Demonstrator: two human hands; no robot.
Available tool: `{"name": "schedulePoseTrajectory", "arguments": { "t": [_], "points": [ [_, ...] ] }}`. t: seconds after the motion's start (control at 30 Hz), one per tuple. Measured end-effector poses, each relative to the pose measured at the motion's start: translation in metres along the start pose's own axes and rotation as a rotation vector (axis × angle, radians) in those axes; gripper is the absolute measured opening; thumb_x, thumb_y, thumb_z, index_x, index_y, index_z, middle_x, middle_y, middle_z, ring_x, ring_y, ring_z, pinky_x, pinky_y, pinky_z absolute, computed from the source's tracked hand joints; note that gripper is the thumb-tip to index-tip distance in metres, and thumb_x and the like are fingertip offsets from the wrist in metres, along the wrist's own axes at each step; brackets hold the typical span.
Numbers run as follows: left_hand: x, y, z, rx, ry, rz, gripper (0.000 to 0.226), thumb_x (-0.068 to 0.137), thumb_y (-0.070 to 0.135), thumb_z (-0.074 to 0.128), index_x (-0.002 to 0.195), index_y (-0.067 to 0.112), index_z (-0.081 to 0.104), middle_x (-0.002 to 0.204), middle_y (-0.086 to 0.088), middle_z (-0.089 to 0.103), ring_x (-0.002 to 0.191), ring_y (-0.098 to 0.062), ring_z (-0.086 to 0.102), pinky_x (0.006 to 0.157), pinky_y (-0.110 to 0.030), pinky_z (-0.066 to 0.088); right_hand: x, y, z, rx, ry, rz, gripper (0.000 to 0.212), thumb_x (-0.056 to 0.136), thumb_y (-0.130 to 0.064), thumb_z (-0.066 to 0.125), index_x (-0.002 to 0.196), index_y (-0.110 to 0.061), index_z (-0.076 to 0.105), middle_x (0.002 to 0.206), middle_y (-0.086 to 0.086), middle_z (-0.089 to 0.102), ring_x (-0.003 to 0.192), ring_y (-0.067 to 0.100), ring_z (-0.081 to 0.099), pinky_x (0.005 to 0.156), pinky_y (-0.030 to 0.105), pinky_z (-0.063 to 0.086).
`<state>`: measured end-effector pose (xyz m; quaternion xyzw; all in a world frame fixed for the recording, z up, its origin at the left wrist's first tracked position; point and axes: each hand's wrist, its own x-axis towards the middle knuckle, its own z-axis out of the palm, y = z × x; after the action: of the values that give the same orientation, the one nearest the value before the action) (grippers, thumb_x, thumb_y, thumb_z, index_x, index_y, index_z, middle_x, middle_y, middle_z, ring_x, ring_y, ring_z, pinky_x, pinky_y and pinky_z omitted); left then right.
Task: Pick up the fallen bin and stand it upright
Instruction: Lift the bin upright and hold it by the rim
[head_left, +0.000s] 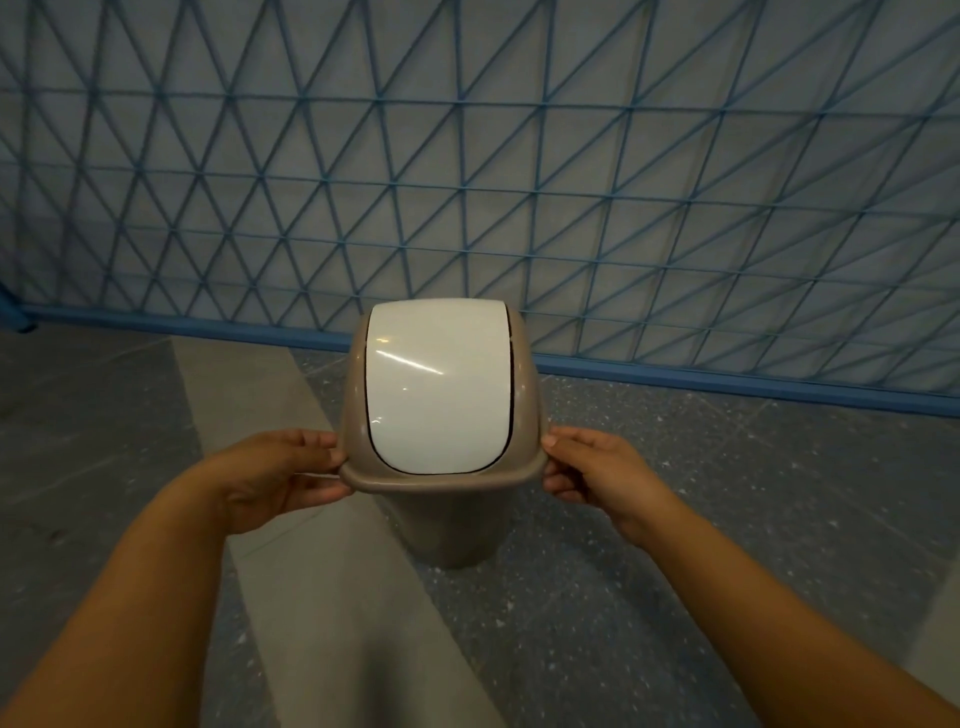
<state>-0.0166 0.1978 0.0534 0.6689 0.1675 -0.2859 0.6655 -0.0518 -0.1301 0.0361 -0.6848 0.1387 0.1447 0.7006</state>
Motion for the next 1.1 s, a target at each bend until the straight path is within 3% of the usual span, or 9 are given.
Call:
{"name": "schedulePoseTrajectory", "arguments": {
  "t": [0.23,0.37,0.6,0.73,0.97,1.03,1.1],
  "points": [
    [0.008,0.007,0.033,0.017,-0.033,-0.018,0.018,0.083,-0.003,0.057,0.098,0.003,0.064,0.081,-0.016,0.076,0.076,-0.026,0.074,0.057,-0.028,0.058,-0.009,0.002,-0.029,-0.029,0.019,0.029,0.013,0.089,-0.020,0.058,0.100,-0.019,0.065,0.060,-0.002,0.066,0.052,0.011,0.062,0.063,0.029,0.055],
    [0.018,0.010,0.070,0.045,-0.096,-0.045,0.019,0.081,-0.004,0.059,0.098,0.004,0.061,0.081,-0.017,0.076,0.080,-0.029,0.074,0.058,-0.029,0.058,-0.024,0.004,-0.065,-0.037,0.085,0.050,0.013,0.089,-0.017,0.057,0.099,-0.015,0.064,0.061,0.001,0.064,0.053,0.014,0.060,0.059,0.028,0.052],
    [0.031,0.010,0.133,0.038,-0.157,-0.005,0.020,0.080,-0.002,0.062,0.099,0.005,0.058,0.078,-0.014,0.076,0.077,-0.027,0.074,0.058,-0.028,0.057,-0.044,0.010,-0.115,0.036,0.203,0.043,0.020,0.089,-0.019,0.056,0.105,-0.012,0.066,0.070,0.006,0.061,0.061,0.017,0.058,0.066,0.031,0.053],
    [0.034,0.013,0.150,-0.009,-0.116,0.035,0.021,0.083,-0.001,0.060,0.103,0.005,0.059,0.079,-0.013,0.075,0.071,-0.023,0.074,0.054,-0.026,0.057,-0.040,0.013,-0.122,0.099,0.274,0.009,0.026,0.088,-0.024,0.059,0.110,-0.012,0.065,0.076,0.007,0.064,0.066,0.018,0.060,0.062,0.028,0.053],
    [0.042,0.017,0.174,-0.086,0.017,0.083,0.032,0.086,0.006,0.059,0.117,0.008,0.054,0.106,-0.018,0.067,0.083,-0.029,0.068,0.059,-0.033,0.060,-0.014,0.014,-0.119,0.097,0.513,-0.149,0.020,0.089,-0.026,0.058,0.107,-0.019,0.063,0.073,0.006,0.065,0.063,0.016,0.061,0.065,0.027,0.054],
    [0.048,0.019,0.181,-0.068,0.113,0.122,0.038,0.085,0.010,0.062,0.119,0.020,0.048,0.107,-0.015,0.064,0.084,-0.029,0.065,0.065,-0.039,0.059,-0.005,0.014,-0.117,0.080,0.586,-0.222,0.021,0.090,-0.026,0.057,0.110,-0.020,0.057,0.073,0.007,0.063,0.064,0.016,0.060,0.062,0.026,0.052],
    [0.055,0.022,0.188,0.042,0.211,0.223,0.038,0.084,0.011,0.062,0.115,0.028,0.048,0.116,-0.012,0.059,0.100,-0.030,0.060,0.082,-0.042,0.051,0.005,0.013,-0.116,0.045,0.637,-0.296,0.021,0.090,-0.026,0.057,0.110,-0.021,0.054,0.074,0.007,0.064,0.065,0.015,0.060,0.061,0.025,0.051]
  ]
}}
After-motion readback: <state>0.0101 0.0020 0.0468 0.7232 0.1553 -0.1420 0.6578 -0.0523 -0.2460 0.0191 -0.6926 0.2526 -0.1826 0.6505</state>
